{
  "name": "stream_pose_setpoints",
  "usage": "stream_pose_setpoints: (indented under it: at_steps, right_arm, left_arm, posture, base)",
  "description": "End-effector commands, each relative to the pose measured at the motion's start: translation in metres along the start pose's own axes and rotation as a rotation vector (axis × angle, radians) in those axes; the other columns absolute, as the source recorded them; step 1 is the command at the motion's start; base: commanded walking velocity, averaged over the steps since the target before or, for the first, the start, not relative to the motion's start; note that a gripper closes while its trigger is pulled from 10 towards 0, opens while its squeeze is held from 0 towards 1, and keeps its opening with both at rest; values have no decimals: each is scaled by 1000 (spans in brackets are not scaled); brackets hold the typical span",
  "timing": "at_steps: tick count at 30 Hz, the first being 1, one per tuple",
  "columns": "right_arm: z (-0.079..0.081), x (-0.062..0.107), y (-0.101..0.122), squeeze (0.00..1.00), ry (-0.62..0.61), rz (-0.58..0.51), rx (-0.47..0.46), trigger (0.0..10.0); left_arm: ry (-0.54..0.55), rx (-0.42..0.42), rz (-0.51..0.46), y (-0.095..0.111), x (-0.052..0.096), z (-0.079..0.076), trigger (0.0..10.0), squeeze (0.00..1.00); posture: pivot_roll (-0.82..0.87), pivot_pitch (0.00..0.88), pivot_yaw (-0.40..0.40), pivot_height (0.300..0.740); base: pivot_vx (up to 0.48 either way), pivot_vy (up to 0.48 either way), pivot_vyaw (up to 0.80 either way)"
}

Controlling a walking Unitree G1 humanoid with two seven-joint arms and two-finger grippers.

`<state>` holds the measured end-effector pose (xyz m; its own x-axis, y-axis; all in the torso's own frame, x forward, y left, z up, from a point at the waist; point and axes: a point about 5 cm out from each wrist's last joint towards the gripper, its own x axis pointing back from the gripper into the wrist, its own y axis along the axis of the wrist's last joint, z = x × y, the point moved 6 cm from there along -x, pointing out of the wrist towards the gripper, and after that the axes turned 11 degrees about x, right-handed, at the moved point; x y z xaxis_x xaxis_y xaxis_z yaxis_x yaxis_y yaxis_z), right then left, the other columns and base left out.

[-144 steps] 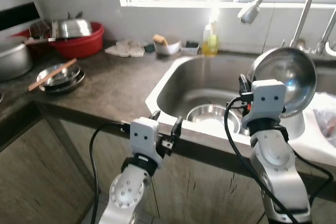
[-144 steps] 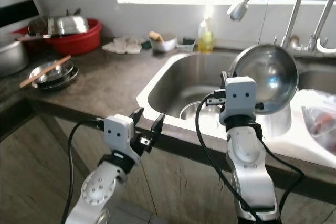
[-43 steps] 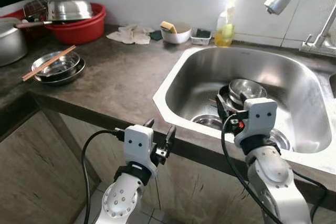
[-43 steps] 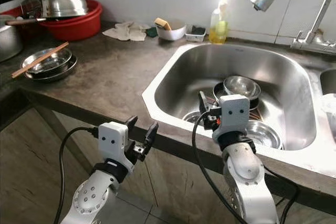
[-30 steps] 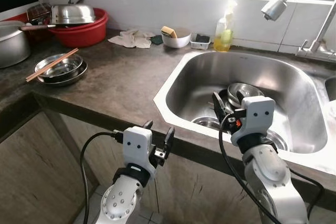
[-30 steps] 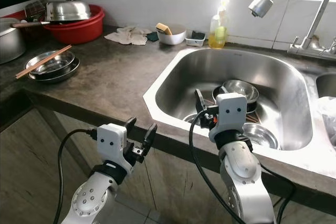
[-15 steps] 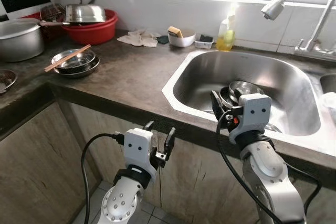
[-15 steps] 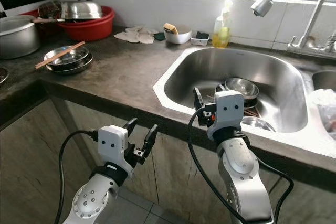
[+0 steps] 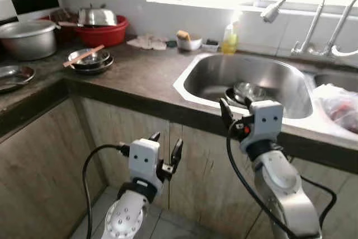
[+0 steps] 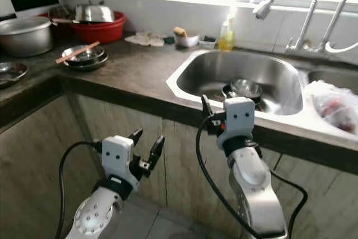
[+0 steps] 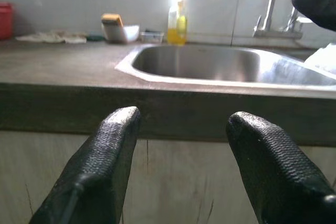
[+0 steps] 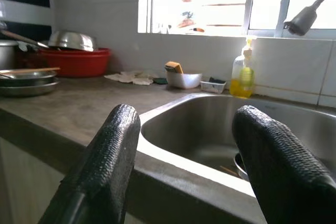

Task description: Kitchen organization

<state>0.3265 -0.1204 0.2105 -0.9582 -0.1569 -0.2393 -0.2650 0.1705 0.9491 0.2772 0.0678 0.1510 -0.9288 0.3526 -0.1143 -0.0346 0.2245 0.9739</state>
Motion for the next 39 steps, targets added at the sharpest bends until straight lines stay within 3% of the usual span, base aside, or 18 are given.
stream_pose_setpoints:
  at_steps: [1, 17, 27, 39]
  right_arm:
    - [-2, -1, 3, 0, -5, -6, 9, 10000]
    - [0, -2, -4, 0, 4, 21, 4, 10000]
    - [6, 10, -23, 0, 23, 94, -41, 10000]
    - [13, 15, -37, 0, 51, 148, -26, 10000]
  left_arm:
    - [-7, 1, -9, 2, -1, -4, 10000, 0]
    - [36, 35, -31, 5, -2, -1, 10000, 0]
    - [143, 42, 39, -15, 14, 6, 10000, 0]
    - [199, -13, 37, -16, 18, 15, 10000, 0]
  posture:
    - [94, 25, -9, 740]
    - [99, 32, -15, 740]
    - [97, 35, -16, 740]
    - [100, 35, -20, 740]
  base:
    - [0, 0, 0]
    - [0, 0, 61]
    - [0, 0, 800]
    - [0, 0, 800]
